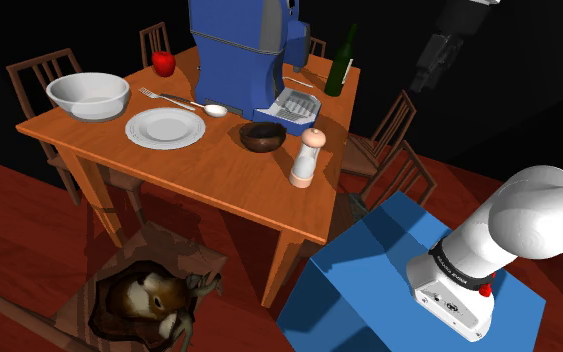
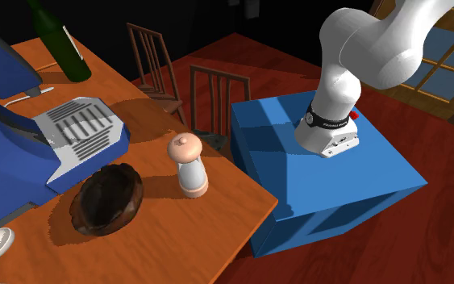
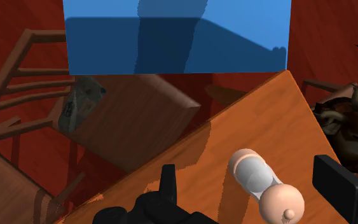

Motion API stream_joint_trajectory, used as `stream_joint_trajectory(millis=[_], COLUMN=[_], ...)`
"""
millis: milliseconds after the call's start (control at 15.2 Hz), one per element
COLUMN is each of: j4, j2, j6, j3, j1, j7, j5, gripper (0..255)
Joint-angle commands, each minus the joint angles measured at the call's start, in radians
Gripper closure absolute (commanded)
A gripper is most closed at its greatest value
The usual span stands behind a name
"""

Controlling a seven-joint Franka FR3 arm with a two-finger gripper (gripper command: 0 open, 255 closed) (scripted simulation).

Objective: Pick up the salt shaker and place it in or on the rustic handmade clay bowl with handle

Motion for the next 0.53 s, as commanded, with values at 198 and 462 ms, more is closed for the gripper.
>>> stream_joint_trajectory(millis=[198, 462], j4=[-0.044, -0.083], j2=[0.044, 0.123], j6=[0.099, 0.232], j3=[0.030, 0.069], j1=[0.012, 0.030], j7=[0.041, 0.090], j5=[0.035, 0.078], gripper=[0, 0])
